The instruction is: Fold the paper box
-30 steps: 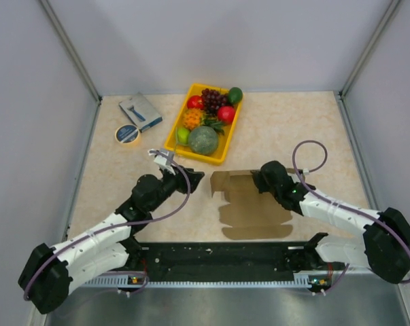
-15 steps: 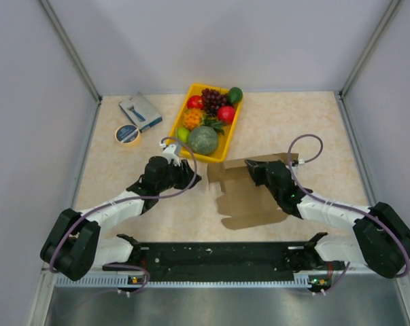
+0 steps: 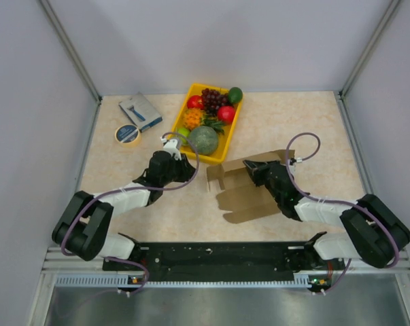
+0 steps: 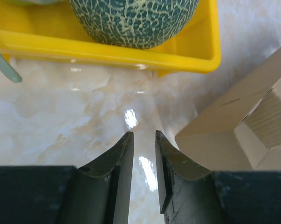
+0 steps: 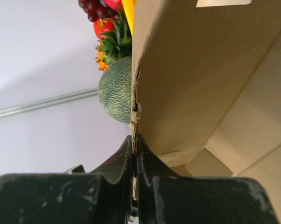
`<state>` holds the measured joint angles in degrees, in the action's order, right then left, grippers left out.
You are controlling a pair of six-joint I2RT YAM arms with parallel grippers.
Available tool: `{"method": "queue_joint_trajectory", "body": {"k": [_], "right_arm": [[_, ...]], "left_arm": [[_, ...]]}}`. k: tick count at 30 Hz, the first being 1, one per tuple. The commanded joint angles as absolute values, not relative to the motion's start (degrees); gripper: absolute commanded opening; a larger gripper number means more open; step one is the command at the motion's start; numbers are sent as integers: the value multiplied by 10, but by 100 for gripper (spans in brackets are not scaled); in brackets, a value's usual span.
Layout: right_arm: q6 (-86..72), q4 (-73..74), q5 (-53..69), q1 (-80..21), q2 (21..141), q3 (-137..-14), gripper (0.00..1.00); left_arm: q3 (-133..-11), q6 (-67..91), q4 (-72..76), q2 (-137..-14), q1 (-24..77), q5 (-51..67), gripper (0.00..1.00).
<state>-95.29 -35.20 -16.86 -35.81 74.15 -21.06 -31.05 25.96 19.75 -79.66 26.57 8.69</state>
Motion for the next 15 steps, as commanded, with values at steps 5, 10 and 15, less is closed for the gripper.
{"method": "queue_joint_trajectory", "body": {"k": [5,10,15], "right_arm": [[-925,-492,-141,-348,787,-164,0],[-925,-481,-143,-348,780,-165,0],[-930,-460,-150,-348,761,-168,0]], "left_arm": [[-304,229,353,-849,269,180,28],[-337,183,360,-904,286,238,25],[-335,185,385,-915,308,290,22]]}}
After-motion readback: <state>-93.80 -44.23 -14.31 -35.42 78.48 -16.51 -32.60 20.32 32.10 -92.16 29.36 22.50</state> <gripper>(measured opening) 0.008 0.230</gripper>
